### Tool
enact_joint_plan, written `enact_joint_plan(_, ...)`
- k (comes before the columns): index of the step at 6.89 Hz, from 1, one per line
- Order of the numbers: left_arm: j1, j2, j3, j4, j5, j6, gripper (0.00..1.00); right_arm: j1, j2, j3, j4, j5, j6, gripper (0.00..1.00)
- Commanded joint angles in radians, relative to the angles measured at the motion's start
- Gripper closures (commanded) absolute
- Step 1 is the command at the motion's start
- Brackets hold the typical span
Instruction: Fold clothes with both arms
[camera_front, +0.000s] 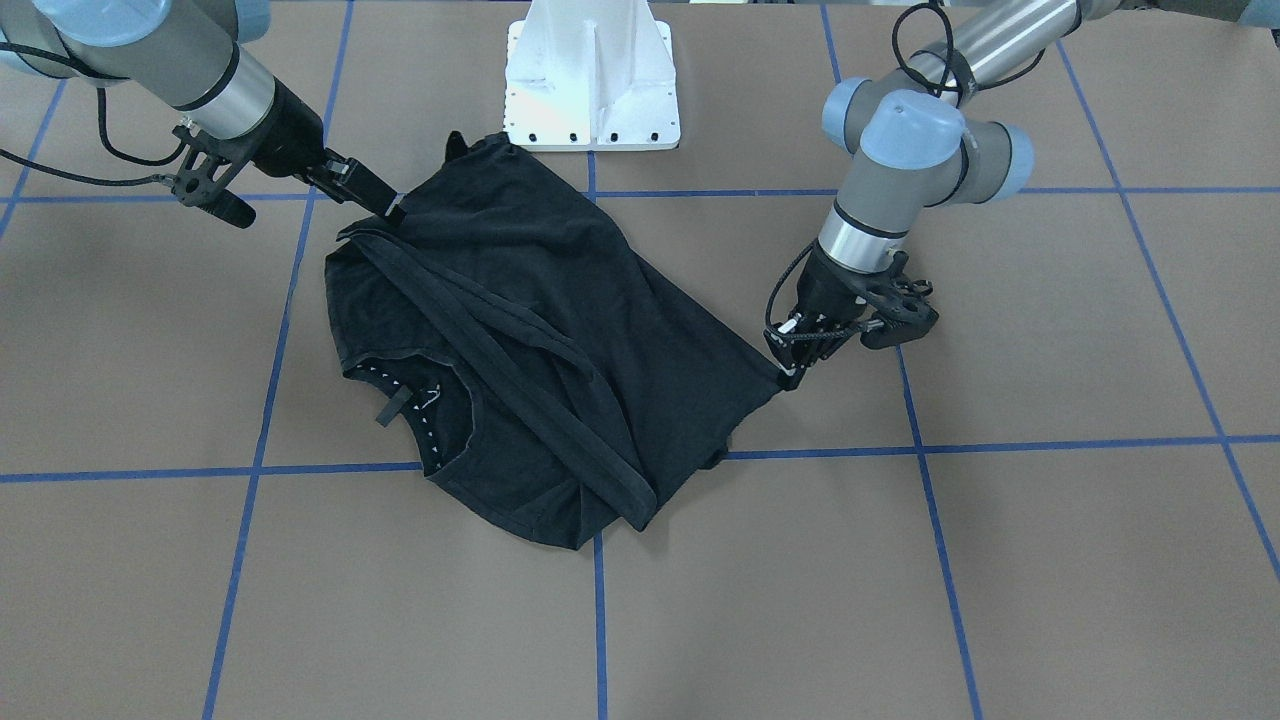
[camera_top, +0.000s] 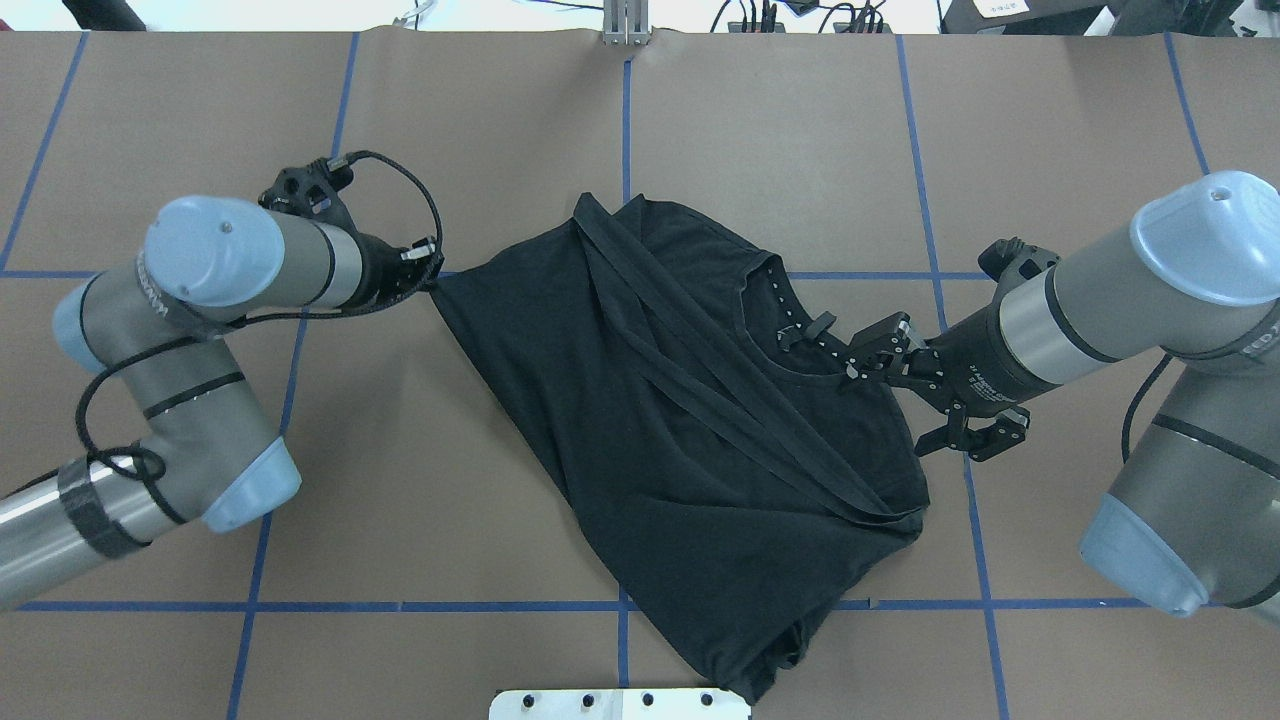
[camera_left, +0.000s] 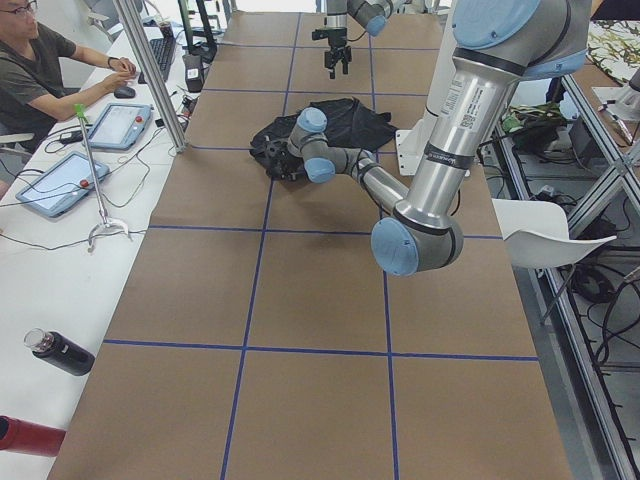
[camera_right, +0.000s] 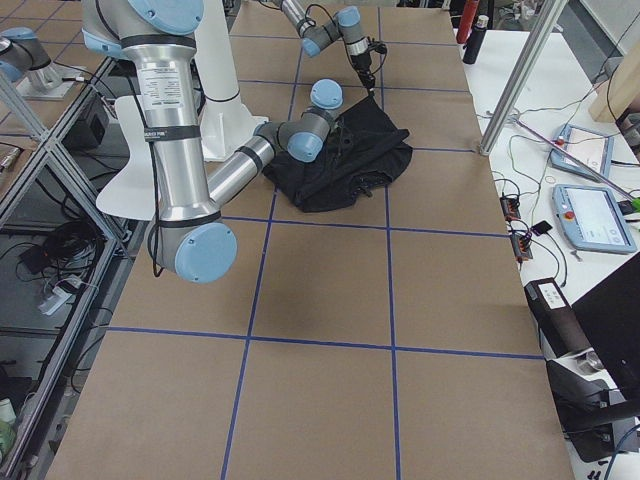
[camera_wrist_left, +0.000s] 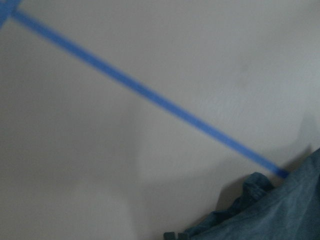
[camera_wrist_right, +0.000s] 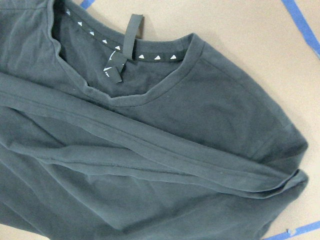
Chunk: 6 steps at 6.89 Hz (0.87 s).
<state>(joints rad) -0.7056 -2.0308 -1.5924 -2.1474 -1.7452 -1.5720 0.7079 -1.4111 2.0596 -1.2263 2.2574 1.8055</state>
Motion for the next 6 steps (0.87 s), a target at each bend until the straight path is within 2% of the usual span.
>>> enact_joint_plan(1,-0.106,-0.226,0.369,-0.184,-0.002,0.063,1.00,0.001,0.001,-0.001,0.002,-0.001,0.000,0.00)
enact_joint_plan(2,-0.130,-0.335,0.563,-0.298,-0.002,0.072,1.00,-0.001,0.003,-0.003,0.002,-0.001,0.000,0.00)
enact_joint_plan(4,-0.146,-0.495,0.801,-0.394,0.007,0.098,1.00,-0.002,0.006,-0.003,0.002,-0.001,0.002,0.00)
enact_joint_plan(6,-0.146,-0.581,0.935,-0.442,0.044,0.101,1.00,-0.007,0.015,-0.013,0.002,-0.028,0.008,0.00)
